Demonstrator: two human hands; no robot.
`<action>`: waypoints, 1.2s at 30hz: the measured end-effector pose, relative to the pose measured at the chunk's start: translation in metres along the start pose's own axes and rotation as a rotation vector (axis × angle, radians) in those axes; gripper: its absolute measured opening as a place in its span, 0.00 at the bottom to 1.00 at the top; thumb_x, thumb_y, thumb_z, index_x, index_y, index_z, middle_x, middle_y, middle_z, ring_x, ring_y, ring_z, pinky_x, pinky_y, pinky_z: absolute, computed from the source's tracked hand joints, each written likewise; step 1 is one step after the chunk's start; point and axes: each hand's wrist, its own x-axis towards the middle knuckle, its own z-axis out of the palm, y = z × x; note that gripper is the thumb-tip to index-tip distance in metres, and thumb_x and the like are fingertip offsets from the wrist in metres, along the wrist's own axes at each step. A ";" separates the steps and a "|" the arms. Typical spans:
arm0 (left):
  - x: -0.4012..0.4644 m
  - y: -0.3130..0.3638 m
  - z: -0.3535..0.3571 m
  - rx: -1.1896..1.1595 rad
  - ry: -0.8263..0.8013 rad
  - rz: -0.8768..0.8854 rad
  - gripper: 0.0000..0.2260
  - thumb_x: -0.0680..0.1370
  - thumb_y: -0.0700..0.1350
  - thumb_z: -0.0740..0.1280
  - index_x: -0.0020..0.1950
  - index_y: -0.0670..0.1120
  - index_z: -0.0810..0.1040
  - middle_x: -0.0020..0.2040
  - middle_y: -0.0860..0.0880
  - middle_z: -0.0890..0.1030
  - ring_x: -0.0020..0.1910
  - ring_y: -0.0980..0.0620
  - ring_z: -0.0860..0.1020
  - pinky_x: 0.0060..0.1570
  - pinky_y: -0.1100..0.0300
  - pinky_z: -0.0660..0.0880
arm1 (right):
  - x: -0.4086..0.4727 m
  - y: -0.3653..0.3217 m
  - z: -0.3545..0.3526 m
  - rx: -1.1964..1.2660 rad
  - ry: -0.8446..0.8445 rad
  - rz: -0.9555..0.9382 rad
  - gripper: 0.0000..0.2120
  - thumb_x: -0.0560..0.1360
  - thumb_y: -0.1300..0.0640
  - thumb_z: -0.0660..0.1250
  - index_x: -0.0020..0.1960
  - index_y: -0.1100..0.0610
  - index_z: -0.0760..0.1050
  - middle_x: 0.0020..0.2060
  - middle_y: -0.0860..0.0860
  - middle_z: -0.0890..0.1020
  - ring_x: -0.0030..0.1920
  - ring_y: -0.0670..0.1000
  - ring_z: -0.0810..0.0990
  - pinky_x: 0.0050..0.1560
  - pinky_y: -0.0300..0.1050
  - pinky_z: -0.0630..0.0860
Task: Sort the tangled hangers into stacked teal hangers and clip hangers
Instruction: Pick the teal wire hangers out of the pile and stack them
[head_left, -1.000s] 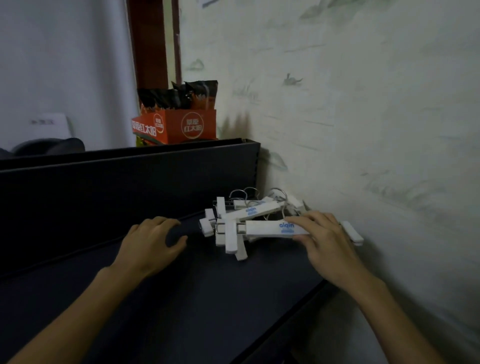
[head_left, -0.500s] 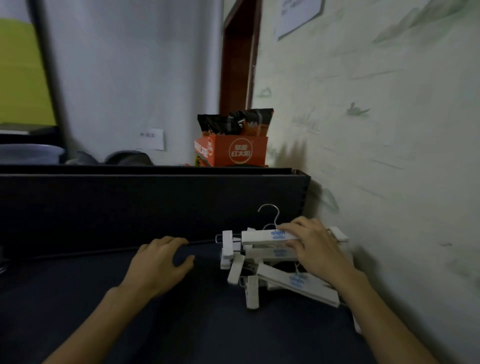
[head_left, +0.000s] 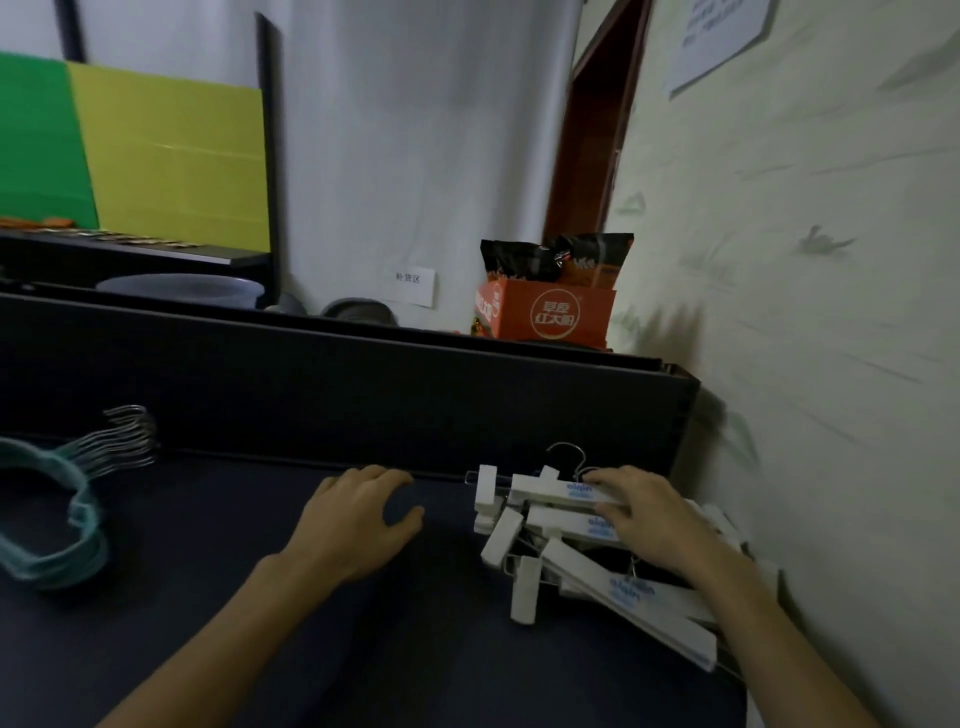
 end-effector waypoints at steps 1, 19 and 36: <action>0.000 0.001 -0.001 0.002 -0.006 -0.003 0.22 0.76 0.60 0.60 0.68 0.55 0.68 0.65 0.55 0.72 0.61 0.54 0.71 0.62 0.56 0.66 | -0.001 0.000 -0.001 0.014 0.000 -0.001 0.18 0.77 0.55 0.63 0.67 0.47 0.70 0.61 0.46 0.74 0.60 0.47 0.72 0.59 0.41 0.69; -0.102 -0.033 -0.021 0.154 0.110 -0.217 0.24 0.77 0.62 0.58 0.71 0.54 0.66 0.69 0.54 0.69 0.67 0.51 0.68 0.66 0.54 0.62 | -0.030 -0.153 0.031 0.025 0.137 -0.299 0.27 0.78 0.42 0.58 0.74 0.47 0.59 0.66 0.47 0.70 0.66 0.49 0.66 0.68 0.48 0.64; -0.325 -0.202 -0.108 0.185 0.291 -0.645 0.24 0.73 0.63 0.55 0.63 0.55 0.75 0.63 0.53 0.76 0.62 0.49 0.73 0.58 0.50 0.70 | -0.134 -0.419 0.138 0.202 0.037 -0.575 0.26 0.76 0.44 0.63 0.71 0.49 0.65 0.60 0.46 0.75 0.61 0.49 0.72 0.62 0.46 0.70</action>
